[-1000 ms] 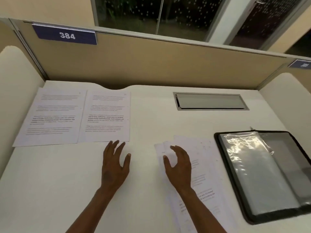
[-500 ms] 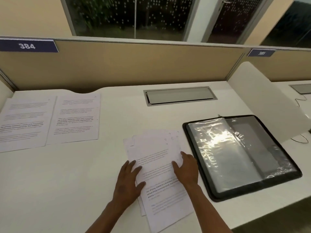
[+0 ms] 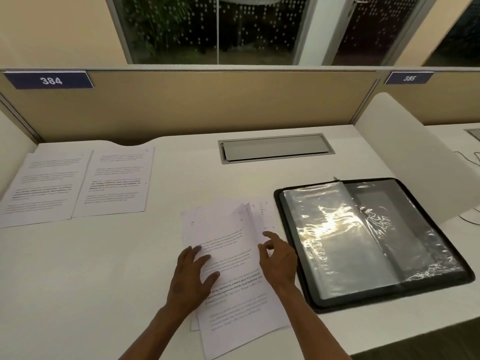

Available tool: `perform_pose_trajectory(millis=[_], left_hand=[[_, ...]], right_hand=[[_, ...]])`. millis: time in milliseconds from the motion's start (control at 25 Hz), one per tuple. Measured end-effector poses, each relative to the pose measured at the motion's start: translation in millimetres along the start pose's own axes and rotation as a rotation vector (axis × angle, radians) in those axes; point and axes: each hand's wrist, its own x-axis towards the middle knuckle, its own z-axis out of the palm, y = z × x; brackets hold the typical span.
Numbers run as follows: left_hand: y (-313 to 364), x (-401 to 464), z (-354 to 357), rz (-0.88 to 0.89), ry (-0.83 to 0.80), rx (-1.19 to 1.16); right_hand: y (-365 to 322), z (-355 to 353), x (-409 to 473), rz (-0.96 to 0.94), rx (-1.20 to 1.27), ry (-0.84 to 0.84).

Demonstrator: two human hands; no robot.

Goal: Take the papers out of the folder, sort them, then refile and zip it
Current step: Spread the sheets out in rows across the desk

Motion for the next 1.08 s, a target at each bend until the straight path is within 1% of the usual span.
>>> perform_pose_trajectory(millis=[160,240,320,400,440,480,520,560,600,640,680,720,760,800,840,920,1000,1080], left_hand=[[36.2,7.6,-3.6,-0.138,-0.072,-0.043],[49.7,15.0,-5.9,-0.185,-0.077,-0.080],[57.9,22.2,-7.1,-0.251,-0.085,-0.115],[65.6,25.3,-7.9,-0.304,-0.068,-0.163],[68.9,25.3,-7.9,-0.328,-0.050,-0.199],[73.0,24.6,-7.7,-0.347,-0.022,-0.242],[76.1,24.0,-6.7,-0.361,0.008,-0.276],[79.4,22.8,-6.3,-0.370,0.037,-0.308],[81.5,20.6,-5.8,-0.375,0.058,-0.335],[82.9,18.5,-5.0,-0.362,0.077,-0.349],[84.0,16.3,-3.6,-0.341,0.087,-0.350],[84.0,14.2,-0.9,-0.323,0.085,-0.344],[84.3,12.3,1.5,-0.314,0.079,-0.349],[83.2,10.8,4.5,-0.311,0.070,-0.354],[82.1,10.6,7.7,-0.300,0.062,-0.352],[80.6,11.0,13.3,-0.269,0.063,-0.344],[76.9,13.2,17.8,-0.267,0.097,-0.347],[72.9,18.3,22.2,-0.270,0.118,-0.358]], right_hand=[[-4.3,4.9,-8.5,-0.140,0.155,-0.146],[-4.7,10.8,-14.0,-0.208,0.190,-0.201],[-4.4,13.9,-18.0,-0.236,0.234,-0.278],[-3.5,15.3,-17.3,-0.224,0.301,-0.329],[-3.0,15.5,-15.1,-0.180,0.339,-0.329],[-2.7,14.9,-11.3,-0.117,0.367,-0.293],[-0.2,14.6,-5.9,-0.048,0.353,-0.212],[4.1,14.3,1.5,0.015,0.273,-0.114],[9.8,14.5,10.1,0.082,0.145,-0.064],[14.6,14.2,18.2,0.133,0.009,-0.092],[18.0,13.9,24.2,0.158,-0.105,-0.157],[20.5,14.6,28.4,0.164,-0.167,-0.204],[21.2,16.0,31.5,0.168,-0.160,-0.220],[19.3,16.9,32.7,0.176,-0.098,-0.206],[15.8,17.3,31.7,0.168,-0.011,-0.180],[5.0,17.9,23.3,0.041,0.135,-0.152],[-2.7,19.5,9.7,-0.126,0.224,-0.206],[-6.5,19.9,-2.7,-0.201,0.267,-0.316]])
